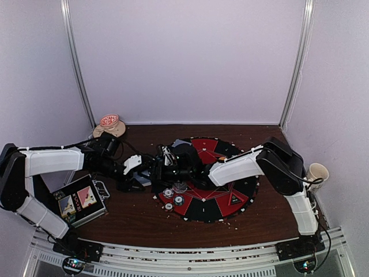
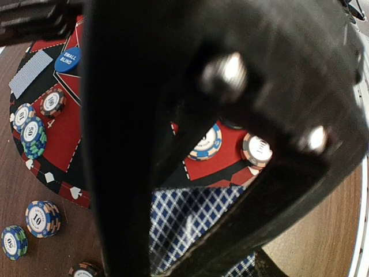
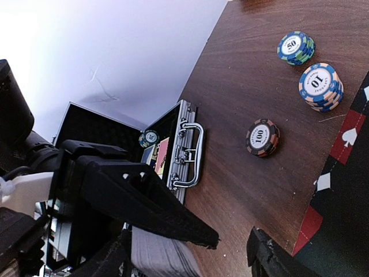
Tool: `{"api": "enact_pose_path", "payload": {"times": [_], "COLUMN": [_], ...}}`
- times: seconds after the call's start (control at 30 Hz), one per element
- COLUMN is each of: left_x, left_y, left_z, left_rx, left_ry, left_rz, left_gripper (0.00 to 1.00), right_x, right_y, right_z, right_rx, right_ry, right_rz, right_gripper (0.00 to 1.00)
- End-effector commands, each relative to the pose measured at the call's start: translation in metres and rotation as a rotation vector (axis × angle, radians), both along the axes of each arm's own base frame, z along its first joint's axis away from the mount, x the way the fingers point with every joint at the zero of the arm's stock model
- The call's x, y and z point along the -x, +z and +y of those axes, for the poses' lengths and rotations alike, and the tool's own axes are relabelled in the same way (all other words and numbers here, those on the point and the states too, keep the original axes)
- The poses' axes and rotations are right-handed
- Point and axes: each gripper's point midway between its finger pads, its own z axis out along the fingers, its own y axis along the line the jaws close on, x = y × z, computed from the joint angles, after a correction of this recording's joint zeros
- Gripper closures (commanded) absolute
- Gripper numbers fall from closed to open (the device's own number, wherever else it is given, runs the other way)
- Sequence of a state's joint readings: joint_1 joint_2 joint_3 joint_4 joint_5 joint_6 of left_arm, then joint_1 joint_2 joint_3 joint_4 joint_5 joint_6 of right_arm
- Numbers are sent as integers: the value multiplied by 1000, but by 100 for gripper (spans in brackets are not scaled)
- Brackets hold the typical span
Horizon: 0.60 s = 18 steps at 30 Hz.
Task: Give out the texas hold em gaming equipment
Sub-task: Pick up the poker card from the face-down deck piles.
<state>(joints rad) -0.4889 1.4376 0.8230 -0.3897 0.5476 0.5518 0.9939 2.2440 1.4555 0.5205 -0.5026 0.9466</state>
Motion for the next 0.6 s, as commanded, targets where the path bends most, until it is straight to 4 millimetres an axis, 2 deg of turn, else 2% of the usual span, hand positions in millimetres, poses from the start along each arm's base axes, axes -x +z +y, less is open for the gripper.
{"api": "enact_pose_path", "payload": {"times": [0.0, 0.17, 0.27, 0.57], "left_x": [-1, -1, -1, 0], "left_y": [10, 9, 9, 6], "left_z": [-4, -5, -5, -5], "left_rx": [42, 40, 41, 37], "left_ry": [-23, -25, -27, -29], "left_rz": [-35, -30, -29, -22], "left_gripper": [55, 55, 55, 55], "right_x": [6, -4, -14, -34], "right_y": [-10, -21, -27, -25], "right_z": [9, 5, -5, -36], "right_rx": [26, 89, 117, 138], "right_ry": [28, -16, -63, -156], "right_rz": [8, 0, 4, 2], "right_gripper": [32, 38, 43, 52]}}
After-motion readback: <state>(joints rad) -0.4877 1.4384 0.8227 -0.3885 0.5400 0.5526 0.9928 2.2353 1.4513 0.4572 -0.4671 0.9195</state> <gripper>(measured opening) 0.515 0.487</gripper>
